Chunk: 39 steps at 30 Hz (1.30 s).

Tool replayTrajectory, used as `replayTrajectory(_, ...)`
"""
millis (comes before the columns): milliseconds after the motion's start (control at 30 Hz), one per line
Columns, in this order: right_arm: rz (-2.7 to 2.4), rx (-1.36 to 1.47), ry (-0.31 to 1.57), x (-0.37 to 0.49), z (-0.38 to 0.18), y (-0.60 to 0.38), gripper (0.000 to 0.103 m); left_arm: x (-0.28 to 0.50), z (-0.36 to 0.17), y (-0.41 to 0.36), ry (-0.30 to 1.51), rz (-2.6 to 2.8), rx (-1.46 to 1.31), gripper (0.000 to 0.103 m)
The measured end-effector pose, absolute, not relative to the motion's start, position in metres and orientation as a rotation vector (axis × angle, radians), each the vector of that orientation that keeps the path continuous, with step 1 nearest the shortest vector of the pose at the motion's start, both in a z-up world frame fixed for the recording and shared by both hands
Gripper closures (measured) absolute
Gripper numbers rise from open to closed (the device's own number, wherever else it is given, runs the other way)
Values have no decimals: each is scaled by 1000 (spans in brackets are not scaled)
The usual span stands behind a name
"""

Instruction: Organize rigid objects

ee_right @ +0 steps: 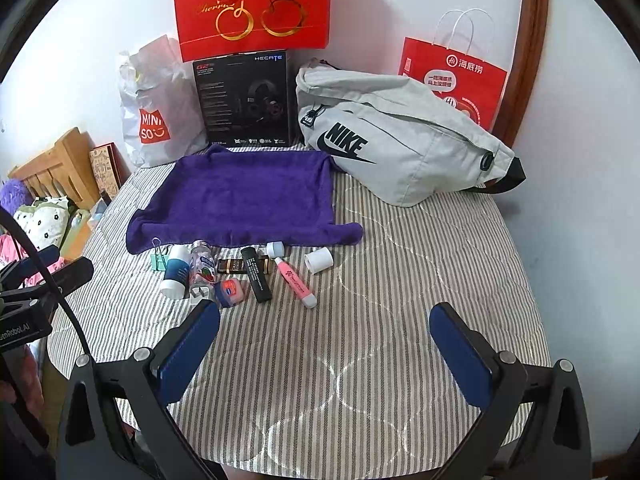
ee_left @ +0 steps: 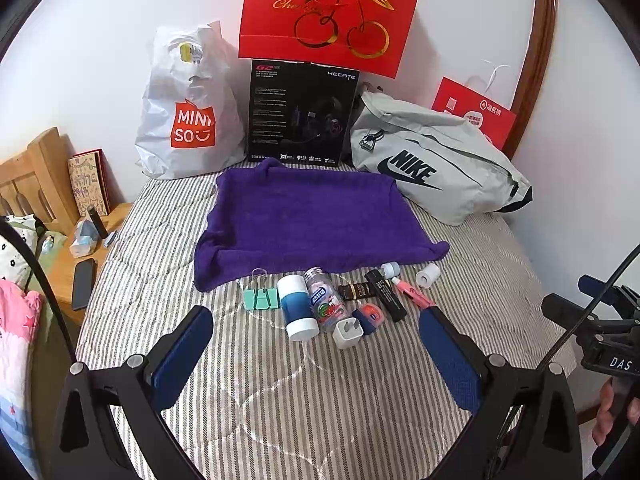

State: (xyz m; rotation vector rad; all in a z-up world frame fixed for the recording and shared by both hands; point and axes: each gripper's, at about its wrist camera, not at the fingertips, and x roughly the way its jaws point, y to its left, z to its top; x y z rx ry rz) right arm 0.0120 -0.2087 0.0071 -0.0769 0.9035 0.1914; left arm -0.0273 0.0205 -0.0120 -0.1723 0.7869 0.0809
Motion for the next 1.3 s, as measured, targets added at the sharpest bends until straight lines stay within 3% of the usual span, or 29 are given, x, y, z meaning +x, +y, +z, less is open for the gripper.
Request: replayTrajectory(1300, 189, -82, 901, 9, 8, -209, 0, -27, -8, 24, 809, 85, -157, 0)
